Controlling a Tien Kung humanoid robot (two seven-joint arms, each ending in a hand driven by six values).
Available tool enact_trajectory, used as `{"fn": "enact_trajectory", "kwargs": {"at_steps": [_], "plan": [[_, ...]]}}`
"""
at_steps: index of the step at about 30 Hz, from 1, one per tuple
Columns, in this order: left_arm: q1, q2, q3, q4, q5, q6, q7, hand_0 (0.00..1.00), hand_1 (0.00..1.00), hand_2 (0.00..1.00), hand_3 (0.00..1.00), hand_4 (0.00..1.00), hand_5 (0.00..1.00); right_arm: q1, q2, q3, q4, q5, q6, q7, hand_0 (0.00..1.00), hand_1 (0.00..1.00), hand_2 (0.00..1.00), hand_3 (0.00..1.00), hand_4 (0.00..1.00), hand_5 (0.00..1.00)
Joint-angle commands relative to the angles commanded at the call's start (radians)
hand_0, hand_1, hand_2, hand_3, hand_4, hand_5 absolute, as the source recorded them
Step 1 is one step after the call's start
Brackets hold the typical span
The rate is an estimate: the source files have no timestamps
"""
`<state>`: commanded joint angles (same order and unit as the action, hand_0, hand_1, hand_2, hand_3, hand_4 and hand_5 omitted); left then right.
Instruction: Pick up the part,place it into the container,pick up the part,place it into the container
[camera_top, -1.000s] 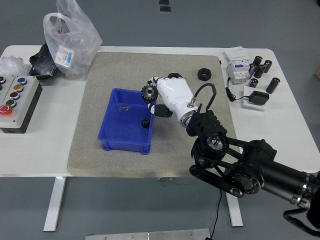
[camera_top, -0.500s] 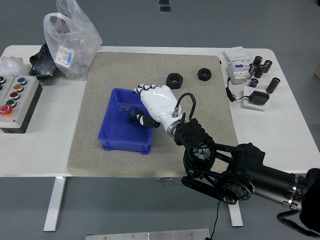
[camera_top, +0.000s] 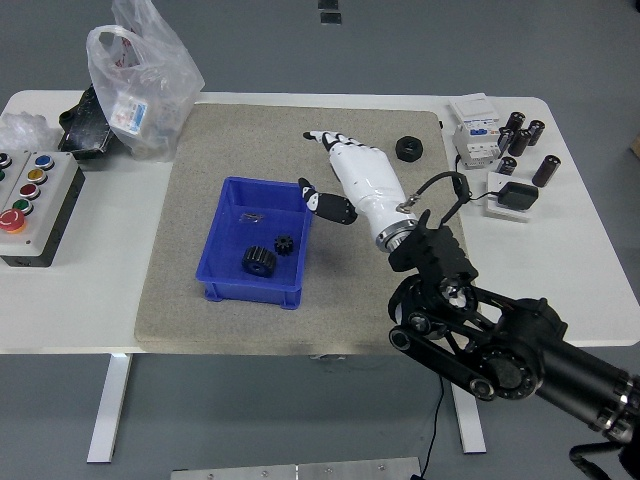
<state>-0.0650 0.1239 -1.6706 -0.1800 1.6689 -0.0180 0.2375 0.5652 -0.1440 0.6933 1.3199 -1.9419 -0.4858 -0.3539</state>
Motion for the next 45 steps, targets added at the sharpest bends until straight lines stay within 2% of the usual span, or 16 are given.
{"fn": "enact_trajectory", "kwargs": {"at_steps": [1,2,7,8,13,14,16,19,23,30,45], "plan": [[0.002,-0.001,-0.005,0.000,0.006,0.000,0.001,0.614,0.603,0.602,0.611,0.483,0.577,-0.022,-0.004,0.035,0.007,0.034,-0.018,0.032,0.563,0.774,0.813,0.818,0.595,0.252],[0.005,-0.002,-0.012,0.000,0.012,0.000,0.001,0.614,0.604,0.600,0.611,0.479,0.566,-0.055,-0.010,0.083,0.016,0.082,-0.041,0.077,0.560,0.731,0.761,0.739,0.609,0.245],[0.010,-0.001,-0.026,0.000,0.026,0.001,-0.004,0.614,0.604,0.600,0.611,0.479,0.566,-0.169,-0.021,0.238,0.045,0.256,-0.061,0.243,0.560,0.731,0.761,0.739,0.609,0.245],[0.009,-0.001,-0.026,0.000,0.027,0.001,-0.005,0.613,0.603,0.600,0.610,0.479,0.563,-0.191,-0.021,0.264,0.051,0.290,-0.057,0.274,0.582,0.722,0.748,0.724,0.638,0.268],[0.007,0.000,-0.022,0.000,0.030,-0.001,-0.010,0.613,0.603,0.600,0.610,0.479,0.563,-0.303,-0.014,0.386,0.064,0.464,-0.030,0.428,0.582,0.722,0.748,0.724,0.638,0.268],[0.008,0.000,-0.022,0.000,0.030,-0.001,-0.010,0.613,0.603,0.600,0.611,0.488,0.556,-0.326,-0.011,0.408,0.062,0.502,-0.022,0.460,0.610,0.706,0.738,0.714,0.685,0.328],[0.011,0.002,-0.021,0.000,0.025,-0.001,-0.010,0.613,0.603,0.600,0.611,0.488,0.556,-0.370,-0.005,0.450,0.051,0.575,-0.003,0.519,0.610,0.706,0.738,0.714,0.685,0.328],[0.017,0.007,-0.020,0.000,0.018,0.000,-0.010,0.613,0.603,0.600,0.611,0.488,0.556,-0.425,0.001,0.484,0.036,0.675,0.017,0.596,0.610,0.706,0.738,0.714,0.685,0.328],[0.021,0.013,-0.022,0.000,0.018,-0.001,-0.009,0.613,0.603,0.599,0.615,0.499,0.536,-0.456,0.006,0.496,0.028,0.774,0.028,0.673,0.610,0.700,0.734,0.701,0.683,0.353],[0.015,0.024,-0.001,0.000,0.002,-0.004,-0.018,0.613,0.603,0.599,0.616,0.502,0.531,-0.468,0.014,0.503,0.026,0.877,0.035,0.718,0.597,0.699,0.731,0.699,0.683,0.346],[0.029,0.046,0.011,0.000,-0.011,-0.006,-0.020,0.613,0.603,0.600,0.619,0.534,0.508,-0.481,0.025,0.523,0.028,0.884,0.041,0.726,0.646,0.699,0.729,0.697,0.708,0.366]]}}
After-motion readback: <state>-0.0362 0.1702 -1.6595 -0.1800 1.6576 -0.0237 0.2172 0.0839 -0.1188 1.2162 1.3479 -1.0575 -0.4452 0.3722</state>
